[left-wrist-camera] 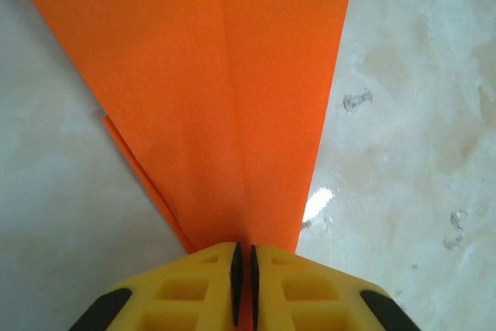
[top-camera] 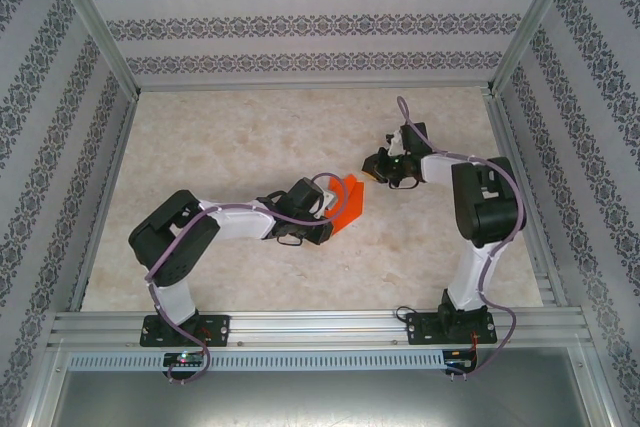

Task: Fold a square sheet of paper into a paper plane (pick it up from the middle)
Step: Fourth fold the wing at the center of the table, then turn over the paper at the center of the table.

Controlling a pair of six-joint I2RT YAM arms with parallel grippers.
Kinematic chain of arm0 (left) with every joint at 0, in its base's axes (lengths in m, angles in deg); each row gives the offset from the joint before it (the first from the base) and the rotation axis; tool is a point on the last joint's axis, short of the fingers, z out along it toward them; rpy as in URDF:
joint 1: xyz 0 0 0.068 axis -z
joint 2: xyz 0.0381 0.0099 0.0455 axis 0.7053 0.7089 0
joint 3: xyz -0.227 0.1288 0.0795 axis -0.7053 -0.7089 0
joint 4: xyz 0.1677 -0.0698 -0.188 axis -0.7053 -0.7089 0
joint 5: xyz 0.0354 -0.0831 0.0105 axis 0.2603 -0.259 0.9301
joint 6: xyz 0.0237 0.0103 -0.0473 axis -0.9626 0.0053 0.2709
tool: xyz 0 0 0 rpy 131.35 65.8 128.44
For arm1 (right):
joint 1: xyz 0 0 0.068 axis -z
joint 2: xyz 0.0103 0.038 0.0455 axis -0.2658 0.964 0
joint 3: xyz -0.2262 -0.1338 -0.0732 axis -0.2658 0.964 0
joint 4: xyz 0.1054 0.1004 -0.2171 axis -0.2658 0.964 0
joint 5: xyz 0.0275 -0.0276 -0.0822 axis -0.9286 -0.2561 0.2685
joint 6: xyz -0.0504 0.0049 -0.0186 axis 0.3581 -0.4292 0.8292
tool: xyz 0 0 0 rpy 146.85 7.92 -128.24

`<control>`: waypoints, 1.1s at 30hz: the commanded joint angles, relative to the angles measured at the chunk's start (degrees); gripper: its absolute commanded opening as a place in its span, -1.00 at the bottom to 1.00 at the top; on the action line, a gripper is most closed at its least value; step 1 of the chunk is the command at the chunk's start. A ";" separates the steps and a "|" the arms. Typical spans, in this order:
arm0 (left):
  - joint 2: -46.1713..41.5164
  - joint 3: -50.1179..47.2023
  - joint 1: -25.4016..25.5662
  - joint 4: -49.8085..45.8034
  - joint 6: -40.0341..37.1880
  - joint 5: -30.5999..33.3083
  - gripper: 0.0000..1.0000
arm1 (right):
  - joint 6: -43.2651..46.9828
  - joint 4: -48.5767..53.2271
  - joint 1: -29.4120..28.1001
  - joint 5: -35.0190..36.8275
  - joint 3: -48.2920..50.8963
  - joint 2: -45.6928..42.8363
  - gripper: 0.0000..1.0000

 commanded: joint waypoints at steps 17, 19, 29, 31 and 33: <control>-8.44 5.14 0.35 -14.27 -0.19 3.11 -0.14 | -3.69 -6.44 -9.04 -3.77 13.77 -8.05 -0.26; -8.47 5.00 0.18 -14.22 -0.22 2.98 -0.06 | -3.55 -6.47 -9.47 -3.55 13.14 -6.89 -0.19; -6.89 3.52 -0.94 -12.16 0.07 0.89 0.05 | -3.39 -6.07 -11.40 -3.36 10.50 -3.88 -0.19; -6.83 3.17 -1.35 -11.70 -0.04 0.36 0.05 | -3.70 -6.50 -11.60 -3.63 10.22 -3.59 -0.20; -6.53 2.87 -1.88 -11.34 0.07 -0.24 0.05 | -3.71 -6.24 -11.88 -3.51 9.70 -3.50 -0.20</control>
